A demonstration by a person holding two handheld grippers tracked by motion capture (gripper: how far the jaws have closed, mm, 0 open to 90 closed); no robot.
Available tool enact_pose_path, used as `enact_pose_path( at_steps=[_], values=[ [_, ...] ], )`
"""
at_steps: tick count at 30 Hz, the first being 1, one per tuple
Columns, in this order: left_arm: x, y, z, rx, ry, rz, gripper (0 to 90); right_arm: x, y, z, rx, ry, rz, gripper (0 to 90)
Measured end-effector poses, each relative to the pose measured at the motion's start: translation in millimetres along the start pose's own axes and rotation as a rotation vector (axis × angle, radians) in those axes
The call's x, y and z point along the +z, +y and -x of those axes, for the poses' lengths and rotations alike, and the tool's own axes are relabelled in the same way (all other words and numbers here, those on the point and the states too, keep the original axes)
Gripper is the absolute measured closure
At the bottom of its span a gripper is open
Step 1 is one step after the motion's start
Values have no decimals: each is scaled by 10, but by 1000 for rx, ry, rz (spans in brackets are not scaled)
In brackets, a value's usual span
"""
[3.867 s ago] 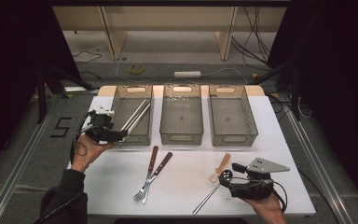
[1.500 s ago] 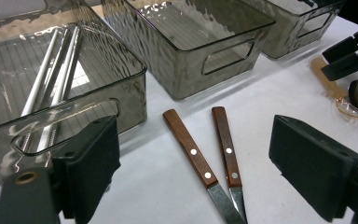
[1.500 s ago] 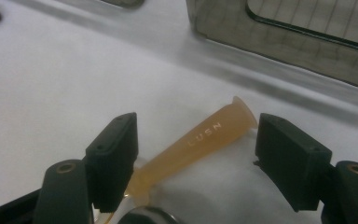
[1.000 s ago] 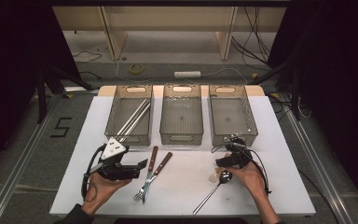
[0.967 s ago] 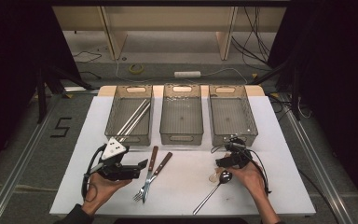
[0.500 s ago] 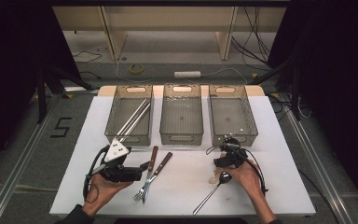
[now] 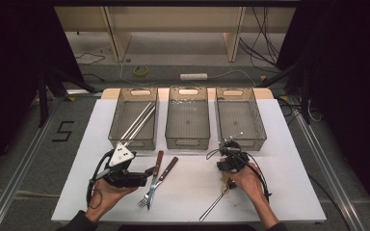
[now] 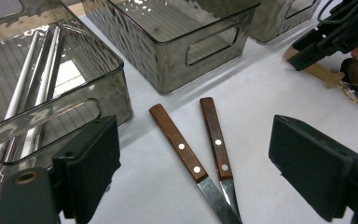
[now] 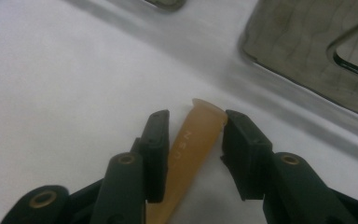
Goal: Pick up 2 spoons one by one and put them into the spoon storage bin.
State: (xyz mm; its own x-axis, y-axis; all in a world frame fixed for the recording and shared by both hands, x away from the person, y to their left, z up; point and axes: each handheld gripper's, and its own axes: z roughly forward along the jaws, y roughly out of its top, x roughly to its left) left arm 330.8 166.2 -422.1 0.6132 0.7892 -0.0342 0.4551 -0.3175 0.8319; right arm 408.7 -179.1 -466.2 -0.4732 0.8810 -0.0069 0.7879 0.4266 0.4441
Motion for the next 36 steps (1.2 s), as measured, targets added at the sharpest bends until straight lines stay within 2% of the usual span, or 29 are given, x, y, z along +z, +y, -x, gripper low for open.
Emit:
enact_pose_path(
  at_steps=[12, 21, 24, 28, 36],
  values=[
    [-4, -2, -5, 3, 3, -1, 161, 5, 35, -46, -6, 5, -3, 734],
    [-10, -4, -10, 1, 3, -3, 161, -23, 45, -54, -10, 66, 2, 744],
    [-11, -6, -14, 0, 3, -1, 161, -84, 61, -60, -16, 77, 25, 746],
    [-16, -7, -19, -7, 2, 5, 161, -201, 84, -32, -11, 124, 68, 748],
    [-28, -6, -26, -19, -6, 26, 161, -463, 175, -11, -29, 154, 165, 747]
  ],
)
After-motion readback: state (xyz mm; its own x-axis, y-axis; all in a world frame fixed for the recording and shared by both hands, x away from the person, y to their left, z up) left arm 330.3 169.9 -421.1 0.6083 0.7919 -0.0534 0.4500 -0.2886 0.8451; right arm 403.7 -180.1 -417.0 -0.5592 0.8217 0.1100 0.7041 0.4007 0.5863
